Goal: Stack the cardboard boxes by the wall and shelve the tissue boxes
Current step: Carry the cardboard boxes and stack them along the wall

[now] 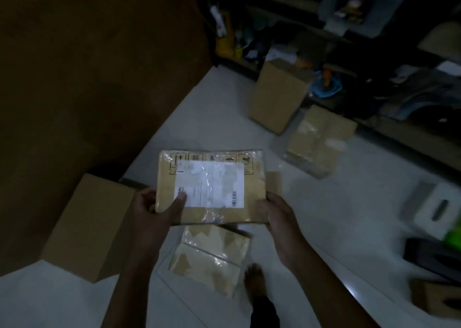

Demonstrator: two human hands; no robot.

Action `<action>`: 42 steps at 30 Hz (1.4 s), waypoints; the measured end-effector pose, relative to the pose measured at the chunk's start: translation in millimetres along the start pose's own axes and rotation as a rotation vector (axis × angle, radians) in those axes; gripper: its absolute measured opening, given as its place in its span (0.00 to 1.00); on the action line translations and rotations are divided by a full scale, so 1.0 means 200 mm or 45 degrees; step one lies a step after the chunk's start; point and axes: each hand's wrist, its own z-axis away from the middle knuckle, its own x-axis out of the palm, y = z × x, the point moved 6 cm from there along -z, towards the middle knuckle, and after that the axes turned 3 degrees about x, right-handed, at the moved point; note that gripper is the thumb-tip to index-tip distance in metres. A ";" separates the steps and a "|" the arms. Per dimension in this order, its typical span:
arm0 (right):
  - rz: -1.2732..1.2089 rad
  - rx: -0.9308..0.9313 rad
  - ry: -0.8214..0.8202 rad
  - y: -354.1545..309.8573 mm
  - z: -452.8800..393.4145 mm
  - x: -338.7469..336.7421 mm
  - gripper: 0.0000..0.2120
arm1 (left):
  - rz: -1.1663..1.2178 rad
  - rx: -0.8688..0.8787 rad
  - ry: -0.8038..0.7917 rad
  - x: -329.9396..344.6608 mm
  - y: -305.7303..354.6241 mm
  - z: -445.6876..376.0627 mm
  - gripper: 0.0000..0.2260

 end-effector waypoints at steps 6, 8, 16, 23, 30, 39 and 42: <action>-0.115 -0.097 0.233 -0.16 0.64 -0.91 0.09 | -0.124 0.093 -0.350 0.60 0.34 0.81 0.28; -0.167 -0.131 0.323 -0.15 0.83 -1.20 0.10 | -0.114 0.102 -0.388 0.79 0.39 1.07 0.22; -0.331 -0.298 0.518 0.09 1.81 -2.39 0.10 | -0.148 0.168 -0.664 1.55 0.44 2.29 0.18; -0.661 -0.374 0.856 0.43 2.48 -3.18 0.12 | -0.289 0.270 -0.958 2.16 0.48 3.16 0.17; -0.814 -0.490 1.202 0.62 2.82 -3.83 0.12 | -0.386 0.313 -1.139 2.73 0.51 3.76 0.16; -0.817 -0.465 1.363 0.64 2.98 -4.73 0.14 | -0.446 0.219 -1.360 3.62 0.43 4.38 0.19; -0.819 -0.427 1.406 0.62 3.05 -5.03 0.14 | -0.498 0.176 -1.394 3.92 0.42 4.55 0.19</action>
